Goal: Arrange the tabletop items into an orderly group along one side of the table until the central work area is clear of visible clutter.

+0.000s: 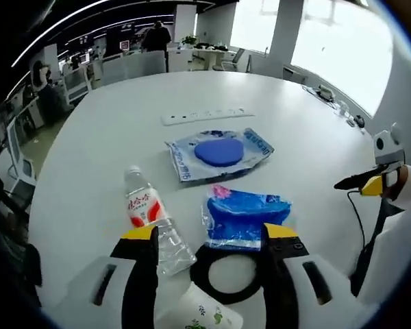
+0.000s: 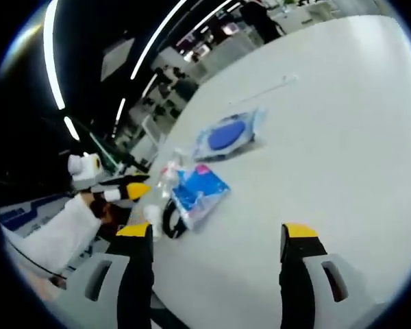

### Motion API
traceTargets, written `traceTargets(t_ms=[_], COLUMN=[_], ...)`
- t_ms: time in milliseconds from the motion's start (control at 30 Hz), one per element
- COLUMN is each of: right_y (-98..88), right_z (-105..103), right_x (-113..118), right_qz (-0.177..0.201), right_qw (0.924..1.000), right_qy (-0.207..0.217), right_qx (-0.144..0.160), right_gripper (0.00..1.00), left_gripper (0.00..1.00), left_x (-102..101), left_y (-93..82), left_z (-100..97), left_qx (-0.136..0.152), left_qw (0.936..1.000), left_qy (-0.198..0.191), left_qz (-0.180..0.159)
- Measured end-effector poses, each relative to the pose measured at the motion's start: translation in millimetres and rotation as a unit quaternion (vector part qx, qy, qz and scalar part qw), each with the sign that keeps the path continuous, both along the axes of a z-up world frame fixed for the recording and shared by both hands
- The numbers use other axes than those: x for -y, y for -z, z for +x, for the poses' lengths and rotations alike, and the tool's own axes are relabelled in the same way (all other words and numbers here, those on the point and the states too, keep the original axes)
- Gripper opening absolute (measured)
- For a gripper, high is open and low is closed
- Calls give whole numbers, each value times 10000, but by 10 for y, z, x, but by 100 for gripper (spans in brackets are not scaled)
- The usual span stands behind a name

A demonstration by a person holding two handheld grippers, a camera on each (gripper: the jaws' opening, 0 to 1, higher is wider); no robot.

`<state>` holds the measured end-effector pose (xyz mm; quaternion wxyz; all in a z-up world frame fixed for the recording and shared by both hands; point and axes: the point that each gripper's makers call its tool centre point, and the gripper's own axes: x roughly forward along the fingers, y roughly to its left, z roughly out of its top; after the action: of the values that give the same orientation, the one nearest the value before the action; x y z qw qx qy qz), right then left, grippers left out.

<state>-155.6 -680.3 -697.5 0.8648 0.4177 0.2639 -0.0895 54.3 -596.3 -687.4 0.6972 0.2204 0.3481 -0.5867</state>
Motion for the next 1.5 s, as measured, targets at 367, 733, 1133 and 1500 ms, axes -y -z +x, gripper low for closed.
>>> traceTargets(t_ms=[367,733,1133,1500], right_y=[104,356,490,573], right_z=[525,831,918,812], right_x=[-440,-610,-638,-434], right_qz=[162,-81,77,95], right_qw=[9972,9910,9907,9941], right_qy=[-667,-1085,-1005,-547], right_qx=[-282,-774,-914,-937], right_gripper=[63,53,27,2], left_gripper=[41,27,10,0], left_x=[221,215,214,175], left_y=[268,387,559,371], left_z=[-50,-63,-65,-113], left_qx=[-16,-134,-193,-500], left_qw=[9987,9977,9971,9983], left_qy=[353,397,382,-13], left_qz=[366,532,633,286])
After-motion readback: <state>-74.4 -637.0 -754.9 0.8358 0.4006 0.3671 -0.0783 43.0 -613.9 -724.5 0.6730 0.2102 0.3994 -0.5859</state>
